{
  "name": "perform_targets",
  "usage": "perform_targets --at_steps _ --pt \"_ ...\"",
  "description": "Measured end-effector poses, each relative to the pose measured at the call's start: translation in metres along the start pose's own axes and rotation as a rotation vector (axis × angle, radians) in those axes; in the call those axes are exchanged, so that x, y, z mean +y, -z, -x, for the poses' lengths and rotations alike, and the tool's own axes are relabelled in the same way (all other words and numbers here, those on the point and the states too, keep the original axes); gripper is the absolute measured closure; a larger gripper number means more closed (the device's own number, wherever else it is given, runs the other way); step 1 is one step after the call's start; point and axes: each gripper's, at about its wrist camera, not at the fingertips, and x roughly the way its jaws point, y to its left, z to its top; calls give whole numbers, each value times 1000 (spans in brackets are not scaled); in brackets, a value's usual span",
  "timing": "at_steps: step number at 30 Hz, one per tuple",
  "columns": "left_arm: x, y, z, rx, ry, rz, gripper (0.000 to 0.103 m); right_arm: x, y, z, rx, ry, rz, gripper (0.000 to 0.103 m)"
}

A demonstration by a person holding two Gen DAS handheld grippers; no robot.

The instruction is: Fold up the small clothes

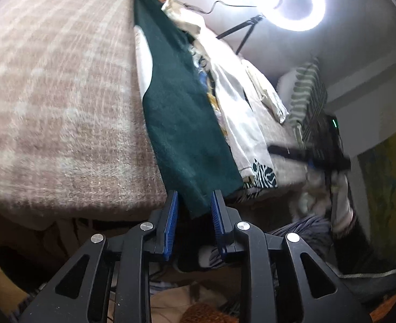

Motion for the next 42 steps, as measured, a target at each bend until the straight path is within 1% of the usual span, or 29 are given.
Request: perform_targets --at_steps 2,3,4,5,6,7,9,11,13,14,15,16,17,18,19,24,25,26,27,28,29,30,31,32,34,35,37,38,42 --pt "4 -1 -8 11 39 32 80 3 19 3 19 -6 11 66" --pt "4 0 -12 14 49 31 83 4 25 2 28 -9 13 66" --pt "3 0 -15 13 44 25 87 5 31 -1 42 -15 15 70" --pt "2 0 -17 10 39 19 101 7 36 -1 18 -5 32 74" --pt "0 1 -19 12 40 13 103 11 38 -3 22 14 57 93" --pt "-1 1 -17 11 44 6 103 14 40 -4 36 -7 67 103" --pt "-9 2 -11 3 49 -24 103 20 41 -1 31 -28 67 103" --pt "-19 4 -2 -14 31 -74 103 28 43 8 -1 -26 105 103" --pt "-25 3 5 -27 11 -110 103 28 41 12 -20 -12 109 103" --pt "-26 2 6 -25 1 -107 98 26 41 12 -22 2 111 101" --pt "-25 0 8 -18 -1 -96 91 23 41 11 -17 17 104 98" --pt "-24 0 7 -16 -2 -88 87 18 41 9 -4 2 90 96" --pt "-23 -1 8 -16 -6 -78 78 13 41 6 14 -33 66 93" --pt "-22 -1 9 -20 -12 -68 73 8 41 4 22 -52 42 78" --pt "-17 1 14 -22 -10 -61 72 5 43 3 20 -61 29 70" --pt "-2 -1 -1 19 -10 5 71 1 45 4 22 -88 21 70" --pt "2 -2 -3 7 24 27 71 2 44 3 21 -85 28 70" --pt "2 -3 -4 2 31 32 75 3 44 3 19 -81 33 70" --pt "2 -4 -6 2 23 25 90 3 45 3 14 -79 35 74" --pt "0 -5 -9 5 18 11 100 4 45 2 11 -73 40 85" --pt "-2 -6 -13 6 17 -1 103 6 45 -1 22 -73 49 93" --pt "-3 -5 -15 8 21 -2 103 9 45 -5 32 -60 57 102" --pt "-5 -5 -15 17 28 -5 103 12 45 -7 32 -49 64 103" --pt "-11 -4 -14 17 38 -8 103 15 46 -6 33 -50 71 103" --pt "-19 -3 -6 5 64 -20 103 19 47 4 12 -106 63 103" --pt "-24 -3 0 -4 63 -44 103 21 48 13 -10 -136 67 103" --pt "-28 -3 4 -6 32 -82 103 22 50 21 -38 -129 93 103" --pt "-25 -4 3 2 23 -81 103 18 49 17 -22 -106 83 103" --pt "-12 -8 4 1 22 -44 103 3 47 -1 29 -96 27 103"
